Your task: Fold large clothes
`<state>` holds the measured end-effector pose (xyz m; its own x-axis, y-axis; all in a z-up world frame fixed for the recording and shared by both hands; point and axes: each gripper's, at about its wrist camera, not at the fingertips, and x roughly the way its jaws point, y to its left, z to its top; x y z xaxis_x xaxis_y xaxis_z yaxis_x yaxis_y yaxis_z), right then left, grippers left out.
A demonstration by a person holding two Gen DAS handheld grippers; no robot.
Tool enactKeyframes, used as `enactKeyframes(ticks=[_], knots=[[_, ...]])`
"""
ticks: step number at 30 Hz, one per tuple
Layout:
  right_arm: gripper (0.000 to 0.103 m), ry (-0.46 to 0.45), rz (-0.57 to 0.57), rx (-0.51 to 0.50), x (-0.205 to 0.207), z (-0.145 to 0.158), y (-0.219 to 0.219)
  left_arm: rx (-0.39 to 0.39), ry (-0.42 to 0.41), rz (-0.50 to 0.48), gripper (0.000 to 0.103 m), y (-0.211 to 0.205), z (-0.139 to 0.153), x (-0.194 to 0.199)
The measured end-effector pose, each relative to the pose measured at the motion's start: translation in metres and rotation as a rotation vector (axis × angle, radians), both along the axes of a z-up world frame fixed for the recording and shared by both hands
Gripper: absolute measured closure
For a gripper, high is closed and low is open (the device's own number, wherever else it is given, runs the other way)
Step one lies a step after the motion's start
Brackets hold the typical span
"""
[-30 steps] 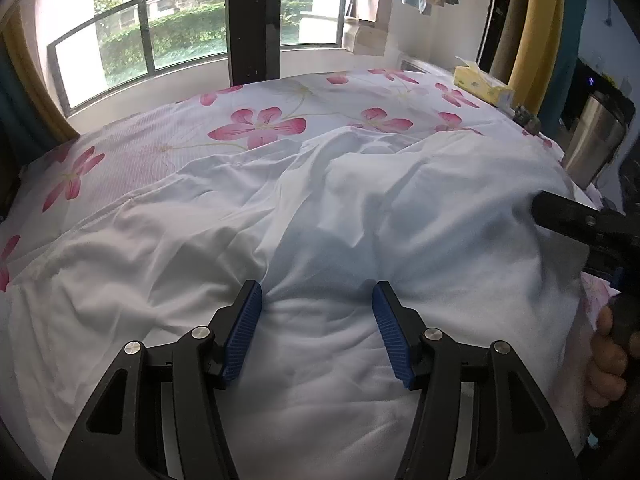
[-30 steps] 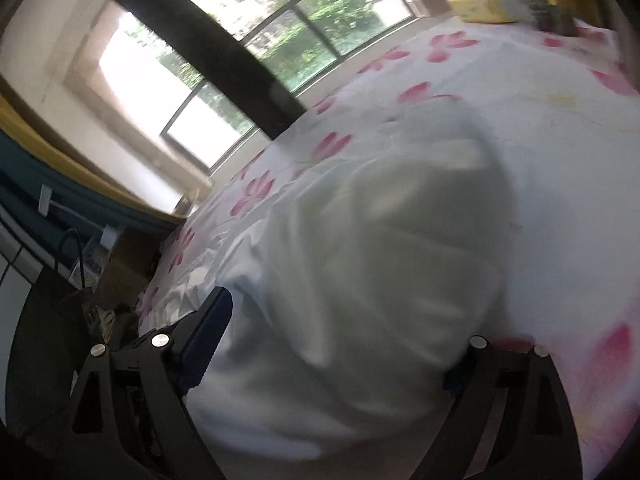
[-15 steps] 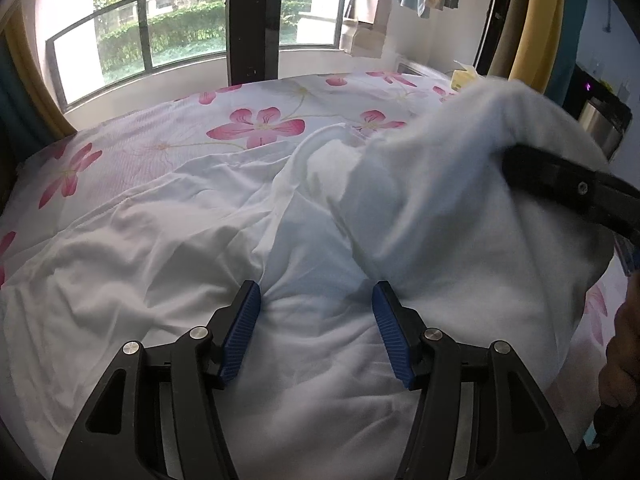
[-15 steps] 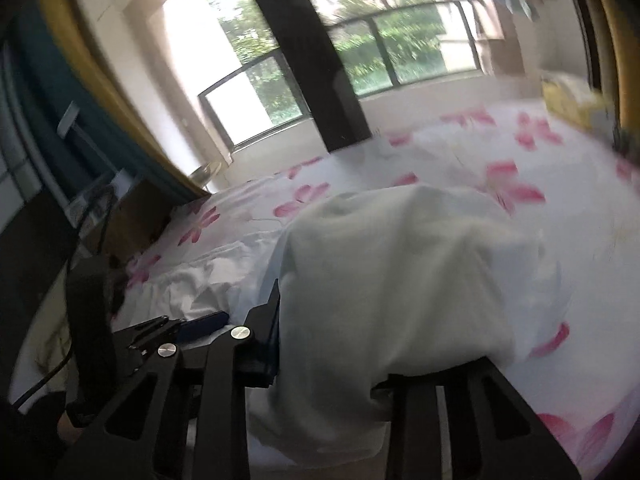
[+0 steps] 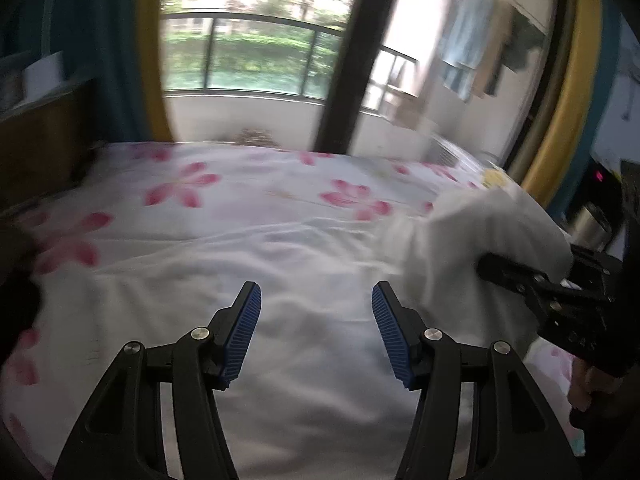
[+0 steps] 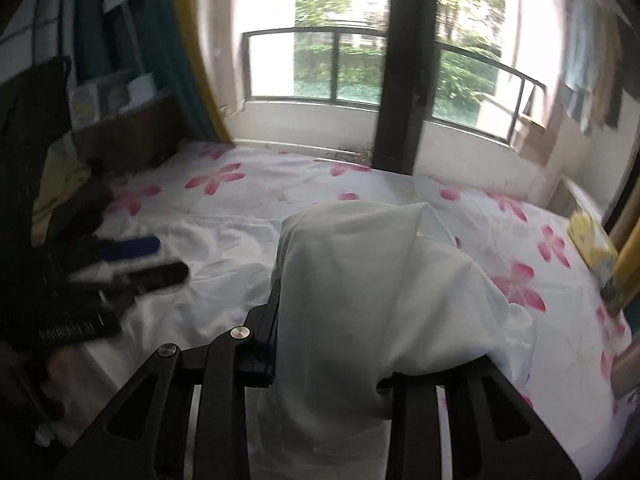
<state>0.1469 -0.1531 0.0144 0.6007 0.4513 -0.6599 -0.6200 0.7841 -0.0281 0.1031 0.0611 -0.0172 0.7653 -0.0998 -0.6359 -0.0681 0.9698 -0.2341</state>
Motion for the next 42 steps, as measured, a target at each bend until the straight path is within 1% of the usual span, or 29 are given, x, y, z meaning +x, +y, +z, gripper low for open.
enactKeyframes(ticks=[5,7,10,13,15,17,19,20,22,26,30,34,40,42], knots=[[0.07,0.017,0.068,-0.044,-0.011,-0.007,0.035,-0.007,0.004,0.113,0.042,0.048,-0.004,-0.019],[0.066,0.03,0.103,-0.066,-0.015,-0.012,0.049,-0.005,0.006,0.146,0.042,0.061,-0.004,-0.025],[0.064,0.052,0.171,-0.081,-0.024,-0.018,0.067,-0.005,0.007,0.188,0.042,0.078,-0.005,-0.034],[0.064,0.104,0.271,-0.078,-0.035,-0.025,0.086,-0.005,0.015,0.218,0.042,0.092,-0.008,-0.042],[0.064,0.14,0.332,-0.095,-0.044,-0.034,0.1,-0.001,0.021,0.234,0.042,0.099,-0.01,-0.047],[0.063,0.156,0.364,-0.099,-0.05,-0.041,0.109,0.004,0.026,0.248,0.042,0.104,-0.01,-0.052],[0.053,0.174,0.399,-0.065,-0.056,-0.043,0.113,0.008,0.031,0.258,0.043,0.11,-0.01,-0.058],[0.051,0.189,0.422,-0.048,-0.057,-0.042,0.114,0.012,0.035,0.262,0.042,0.111,-0.01,-0.06],[0.042,0.209,0.467,-0.032,-0.064,-0.042,0.118,0.02,0.04,0.272,0.043,0.112,-0.008,-0.066],[0.038,0.254,0.61,-0.02,-0.084,-0.045,0.13,0.036,0.048,0.296,0.042,0.116,-0.005,-0.07],[0.034,0.273,0.732,-0.051,-0.105,-0.051,0.137,0.053,0.044,0.31,0.042,0.117,0.003,-0.071],[0.033,0.24,0.751,-0.056,-0.112,-0.049,0.13,0.068,0.036,0.301,0.042,0.11,0.014,-0.067],[0.033,0.167,0.708,0.018,-0.109,-0.019,0.09,0.063,0.006,0.251,0.042,0.09,0.029,-0.055],[0.033,0.148,0.676,0.044,-0.105,-0.01,0.073,0.056,-0.001,0.226,0.04,0.083,0.03,-0.048]])
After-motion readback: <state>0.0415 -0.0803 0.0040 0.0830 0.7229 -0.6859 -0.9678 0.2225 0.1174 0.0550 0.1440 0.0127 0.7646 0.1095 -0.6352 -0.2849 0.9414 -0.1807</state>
